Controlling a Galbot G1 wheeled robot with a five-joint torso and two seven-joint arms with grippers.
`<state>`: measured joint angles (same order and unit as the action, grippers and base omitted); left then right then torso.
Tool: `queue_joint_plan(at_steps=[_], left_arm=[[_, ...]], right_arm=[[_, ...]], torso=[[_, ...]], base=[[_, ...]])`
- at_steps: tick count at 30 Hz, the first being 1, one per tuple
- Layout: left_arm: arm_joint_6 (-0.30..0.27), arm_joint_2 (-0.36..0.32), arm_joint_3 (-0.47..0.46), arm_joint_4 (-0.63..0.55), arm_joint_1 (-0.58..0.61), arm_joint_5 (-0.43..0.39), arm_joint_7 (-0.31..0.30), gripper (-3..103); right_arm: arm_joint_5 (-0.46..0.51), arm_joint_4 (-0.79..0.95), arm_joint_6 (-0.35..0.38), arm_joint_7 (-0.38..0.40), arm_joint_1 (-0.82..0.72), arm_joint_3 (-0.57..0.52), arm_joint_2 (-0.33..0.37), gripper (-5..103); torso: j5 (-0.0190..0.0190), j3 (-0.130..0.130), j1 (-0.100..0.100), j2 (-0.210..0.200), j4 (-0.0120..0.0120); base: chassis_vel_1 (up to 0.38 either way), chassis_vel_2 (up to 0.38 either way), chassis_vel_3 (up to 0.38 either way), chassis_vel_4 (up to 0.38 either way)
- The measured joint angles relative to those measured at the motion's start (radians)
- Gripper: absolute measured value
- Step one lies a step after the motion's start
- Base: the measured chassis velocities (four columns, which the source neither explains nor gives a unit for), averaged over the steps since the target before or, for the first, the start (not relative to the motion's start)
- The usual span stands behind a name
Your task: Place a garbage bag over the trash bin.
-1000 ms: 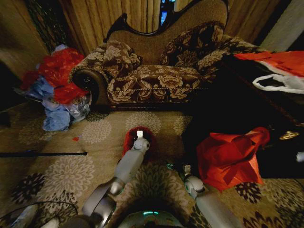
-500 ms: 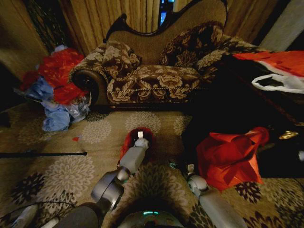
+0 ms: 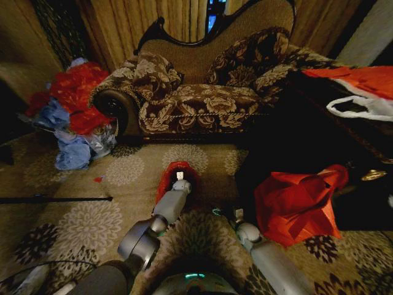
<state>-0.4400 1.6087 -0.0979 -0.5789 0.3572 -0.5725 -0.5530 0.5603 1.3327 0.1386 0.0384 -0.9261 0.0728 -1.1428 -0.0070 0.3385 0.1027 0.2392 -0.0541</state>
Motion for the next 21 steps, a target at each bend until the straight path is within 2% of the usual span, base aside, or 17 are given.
queue_joint_plan(at_steps=[3,6,9,10,12,13,15,17,18,21], left_arm=[[-0.011,0.000,-0.001,-0.017,0.003,-0.003,0.000,0],[-0.022,-0.002,0.000,-0.083,0.026,-0.001,-0.014,0],[-0.068,-0.039,0.020,-0.253,0.102,-0.010,-0.044,0],[-0.068,-0.039,0.020,-0.253,0.102,-0.010,-0.044,0],[-0.102,-0.066,0.032,-0.357,0.146,-0.041,-0.078,0],[-0.102,-0.066,0.032,-0.357,0.146,-0.041,-0.078,0],[-0.126,-0.107,0.048,-0.479,0.186,-0.081,-0.101,0],[-0.147,-0.146,0.059,-0.567,0.207,-0.131,-0.115,0],[-0.147,-0.146,0.059,-0.567,0.207,-0.131,-0.115,0],[-0.194,-0.203,0.072,-0.687,0.229,-0.203,-0.123,0]], right_arm=[[0.001,0.005,0.001,0.003,0.001,0.004,0.000,100],[0.001,0.018,0.001,0.007,-0.005,0.004,0.006,100],[0.001,0.039,0.001,0.011,-0.020,-0.005,0.016,100],[0.001,0.039,0.001,0.011,-0.020,-0.005,0.016,100],[0.001,0.053,0.001,0.015,-0.031,-0.010,0.020,100],[0.001,0.053,0.001,0.015,-0.031,-0.010,0.020,100],[0.001,0.069,0.002,0.018,-0.042,-0.017,0.022,100],[0.000,0.079,0.002,0.020,-0.049,-0.024,0.021,100],[0.000,0.079,0.002,0.020,-0.049,-0.024,0.021,100],[-0.003,0.092,0.001,0.022,-0.059,-0.035,0.016,100]], torso=[[-0.0002,0.000,0.000,0.000,-0.0002],[-0.0001,0.000,0.000,0.000,-0.0003],[-0.0002,0.000,0.000,0.000,-0.0004],[-0.0002,0.000,0.000,0.000,-0.0004],[-0.0003,0.000,0.000,0.000,-0.0002],[-0.0003,0.000,0.000,0.000,-0.0002],[-0.0002,0.000,0.000,0.000,-0.0005],[-0.0004,0.000,0.000,0.000,-0.0003],[-0.0004,0.000,0.000,0.000,-0.0003],[-0.0002,0.000,0.000,0.000,-0.0002]], base=[[0.000,0.000,0.000,0.000],[0.000,0.000,0.000,0.000],[0.000,0.000,0.000,0.000],[0.000,0.000,0.000,0.000],[0.000,0.000,0.000,0.000],[0.000,0.000,0.000,0.000],[0.000,0.000,0.000,0.000],[0.000,0.000,0.000,0.000],[0.000,0.000,0.000,0.000],[0.000,0.000,0.000,0.000]])
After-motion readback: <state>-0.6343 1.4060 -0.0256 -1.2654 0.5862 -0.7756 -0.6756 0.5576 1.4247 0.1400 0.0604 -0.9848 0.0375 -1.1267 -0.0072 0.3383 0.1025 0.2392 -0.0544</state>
